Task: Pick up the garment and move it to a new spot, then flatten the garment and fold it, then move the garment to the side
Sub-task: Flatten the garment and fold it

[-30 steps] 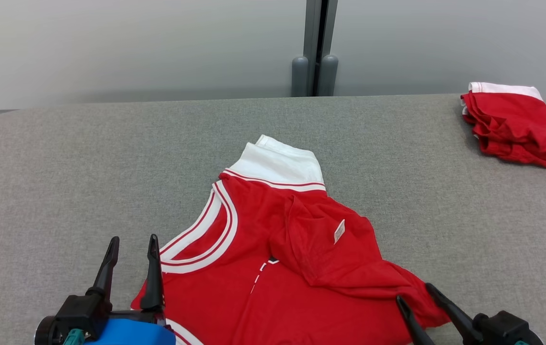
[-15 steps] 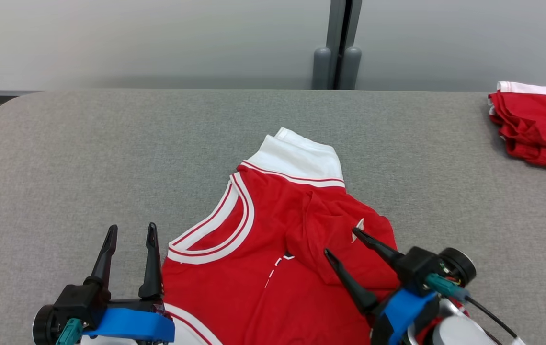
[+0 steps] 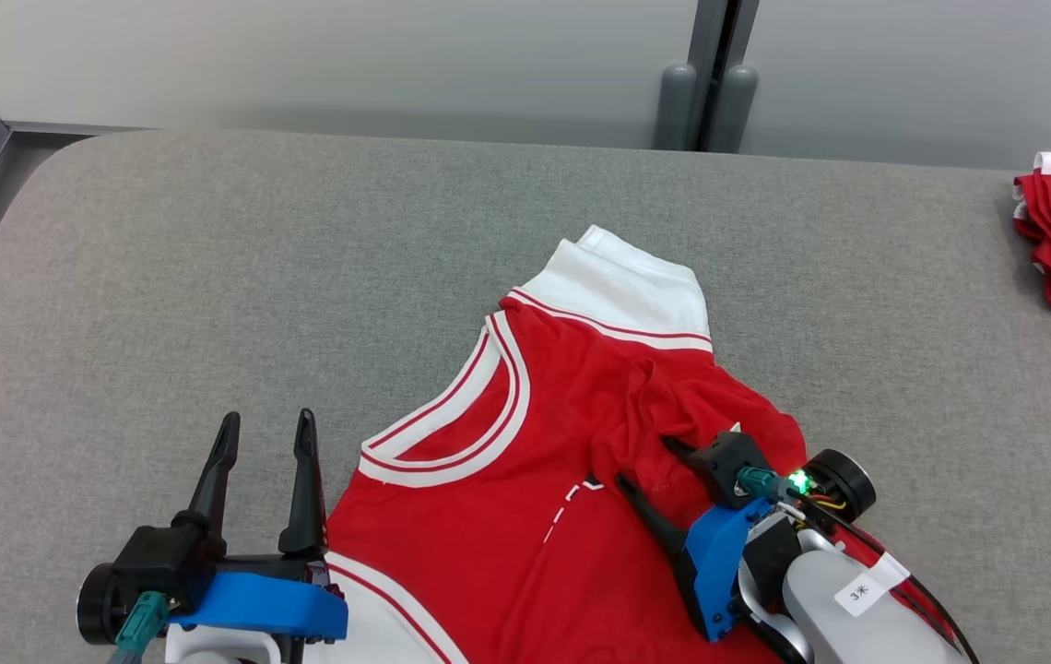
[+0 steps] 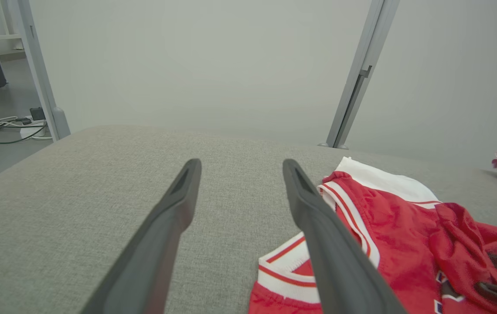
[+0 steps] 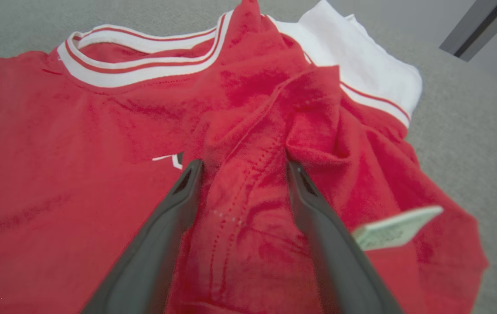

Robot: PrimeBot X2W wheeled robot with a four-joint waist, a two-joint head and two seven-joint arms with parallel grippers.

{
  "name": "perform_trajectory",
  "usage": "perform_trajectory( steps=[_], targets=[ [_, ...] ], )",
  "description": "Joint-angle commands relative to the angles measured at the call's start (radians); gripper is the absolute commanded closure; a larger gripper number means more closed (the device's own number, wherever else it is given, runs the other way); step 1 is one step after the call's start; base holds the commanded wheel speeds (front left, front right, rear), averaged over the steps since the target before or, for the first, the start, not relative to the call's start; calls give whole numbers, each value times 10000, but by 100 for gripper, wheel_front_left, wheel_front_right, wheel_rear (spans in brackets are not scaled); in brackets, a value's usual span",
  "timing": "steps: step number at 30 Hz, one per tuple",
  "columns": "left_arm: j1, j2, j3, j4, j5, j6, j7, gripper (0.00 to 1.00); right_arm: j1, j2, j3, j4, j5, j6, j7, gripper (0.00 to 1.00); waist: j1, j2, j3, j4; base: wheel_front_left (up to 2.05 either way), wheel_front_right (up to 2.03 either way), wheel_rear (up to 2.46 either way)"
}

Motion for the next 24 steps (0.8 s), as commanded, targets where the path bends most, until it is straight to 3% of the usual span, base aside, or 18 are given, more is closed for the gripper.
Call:
perform_trajectory(
  steps=[1, 2, 13, 24],
  targets=[
    [-143, -10, -12, -1, -47, 10, -23, 0, -197, 59, -4, 189, -45, 2, -45, 66, 0, -1, 28, 55, 0, 0, 0],
    [-132, -10, -16, 3, -64, 20, -23, 0, -286, 116, -40, 386, -22, 2, -124, 100, 0, -1, 29, 84, 0, 0, 0],
    [25, -10, 75, -36, -133, 130, -23, 0, -1610, 531, -565, 792, 406, 2, -1816, 100, 0, -1, -120, -27, 0, 0, 0],
    [128, -9, 232, -111, -60, 130, -22, 0, -1403, -755, -1624, 166, 1281, 2, -2272, 100, 0, -1, -269, -380, 0, 0, 0]
  ],
)
